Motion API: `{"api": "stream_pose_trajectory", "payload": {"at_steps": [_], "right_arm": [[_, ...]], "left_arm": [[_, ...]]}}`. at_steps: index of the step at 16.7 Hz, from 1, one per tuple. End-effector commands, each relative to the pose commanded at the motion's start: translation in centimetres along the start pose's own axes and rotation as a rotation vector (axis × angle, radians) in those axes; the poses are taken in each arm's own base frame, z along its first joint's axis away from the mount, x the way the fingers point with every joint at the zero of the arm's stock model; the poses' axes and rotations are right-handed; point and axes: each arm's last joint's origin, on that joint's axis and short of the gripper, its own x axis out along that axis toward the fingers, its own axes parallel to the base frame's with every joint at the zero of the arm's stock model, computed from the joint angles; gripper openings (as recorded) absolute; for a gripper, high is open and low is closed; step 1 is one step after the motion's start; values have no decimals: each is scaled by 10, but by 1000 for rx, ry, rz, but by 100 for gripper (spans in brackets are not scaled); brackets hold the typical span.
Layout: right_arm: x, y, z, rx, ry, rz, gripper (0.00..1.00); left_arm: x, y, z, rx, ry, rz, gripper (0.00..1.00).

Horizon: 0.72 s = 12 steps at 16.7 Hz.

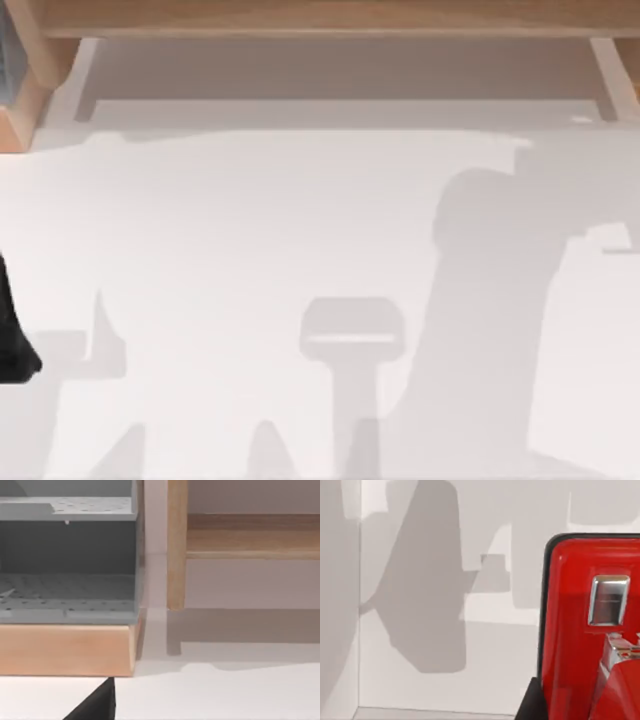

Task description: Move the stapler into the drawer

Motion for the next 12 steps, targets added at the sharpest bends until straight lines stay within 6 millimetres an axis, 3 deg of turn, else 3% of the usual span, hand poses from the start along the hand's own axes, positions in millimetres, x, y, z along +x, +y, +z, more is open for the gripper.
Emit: {"api": "stream_pose_trajectory", "payload": {"at_steps": [2, 4, 9, 12], "right_arm": [[40, -9, -2, 47, 77, 30, 0], [58, -10, -5, 74, 122, 45, 0], [58, -8, -4, 68, 120, 47, 0], [23, -11, -4, 29, 30, 36, 0]], "left_arm": [[0, 0, 0, 0, 0, 0, 100], [0, 0, 0, 0, 0, 0, 100], [0, 0, 0, 0, 0, 0, 100], [0, 0, 0, 0, 0, 0, 100]]}}
